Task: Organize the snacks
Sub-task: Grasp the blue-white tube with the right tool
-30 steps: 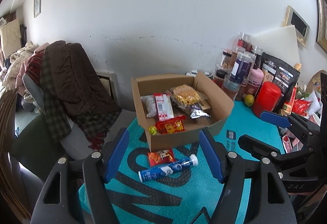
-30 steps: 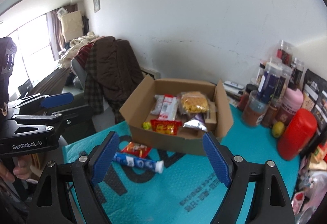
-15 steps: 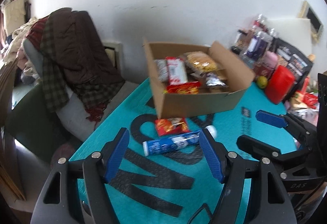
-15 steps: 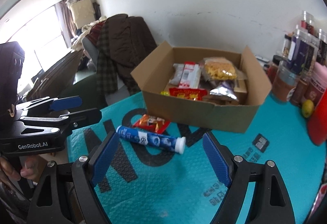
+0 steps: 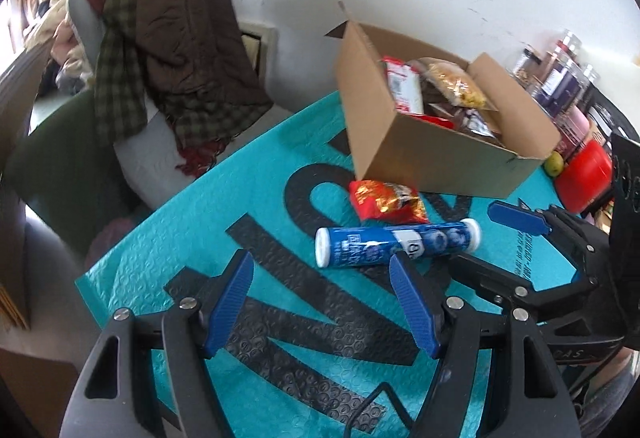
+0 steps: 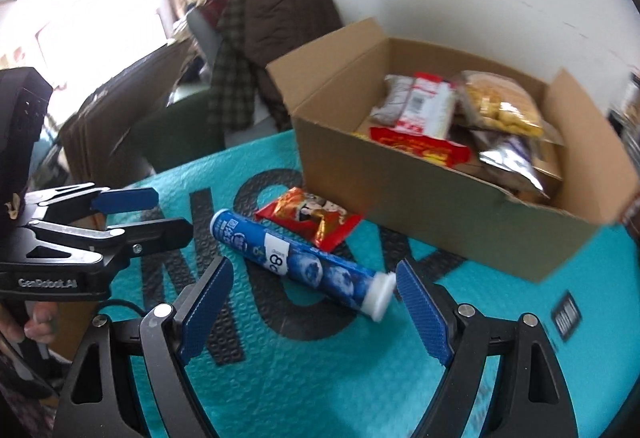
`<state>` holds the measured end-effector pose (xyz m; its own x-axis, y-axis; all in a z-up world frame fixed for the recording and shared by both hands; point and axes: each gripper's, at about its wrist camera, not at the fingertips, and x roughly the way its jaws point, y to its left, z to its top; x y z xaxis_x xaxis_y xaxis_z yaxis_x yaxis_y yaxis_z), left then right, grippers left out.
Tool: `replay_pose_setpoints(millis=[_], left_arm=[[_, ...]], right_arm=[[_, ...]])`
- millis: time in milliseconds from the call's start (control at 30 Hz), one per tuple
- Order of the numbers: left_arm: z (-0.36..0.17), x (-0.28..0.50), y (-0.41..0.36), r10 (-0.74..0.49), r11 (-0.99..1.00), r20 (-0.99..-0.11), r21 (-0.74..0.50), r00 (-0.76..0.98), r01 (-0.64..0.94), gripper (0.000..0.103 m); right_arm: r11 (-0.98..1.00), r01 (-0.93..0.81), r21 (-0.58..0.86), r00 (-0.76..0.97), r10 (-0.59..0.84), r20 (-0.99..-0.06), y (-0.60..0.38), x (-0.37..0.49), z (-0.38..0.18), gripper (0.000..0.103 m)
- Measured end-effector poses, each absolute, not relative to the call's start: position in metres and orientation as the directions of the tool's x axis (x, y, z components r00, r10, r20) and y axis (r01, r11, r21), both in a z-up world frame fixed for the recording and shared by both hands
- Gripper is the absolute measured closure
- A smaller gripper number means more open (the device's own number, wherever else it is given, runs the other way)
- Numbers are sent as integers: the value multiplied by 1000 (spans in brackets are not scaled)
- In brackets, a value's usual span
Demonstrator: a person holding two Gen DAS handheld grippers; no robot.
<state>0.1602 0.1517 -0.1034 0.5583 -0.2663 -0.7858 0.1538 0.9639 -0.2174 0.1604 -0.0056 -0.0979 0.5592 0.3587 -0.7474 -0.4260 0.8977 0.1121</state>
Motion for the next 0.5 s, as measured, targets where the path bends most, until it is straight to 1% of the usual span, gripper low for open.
replay_pose_setpoints(millis=[133,233,333,433,500], left_arm=[[-106,160,156,-249,968,-787,-212,564,132,33],[-106,163,160,-267,963,-784,-235,560,131,33],[-107,165,160,-272,962,-783,-241,559,131,33],[-107,166,158,-275,961,-784,-238,556,140,32],[-106,166,156,-280,960,-783,-239,556,147,33]], right_arm=[[862,-498,95,515,382,-768,7,172,-106,18],[818,-557,141,439,434,-787,13,181,-112,18],[791,-594,145,390,441,-809,19,184,-116,19],[779,-618,106,368,406,-837,25,183,-122,27],[783,-615,94,351,378,-857,25,184,-127,36]])
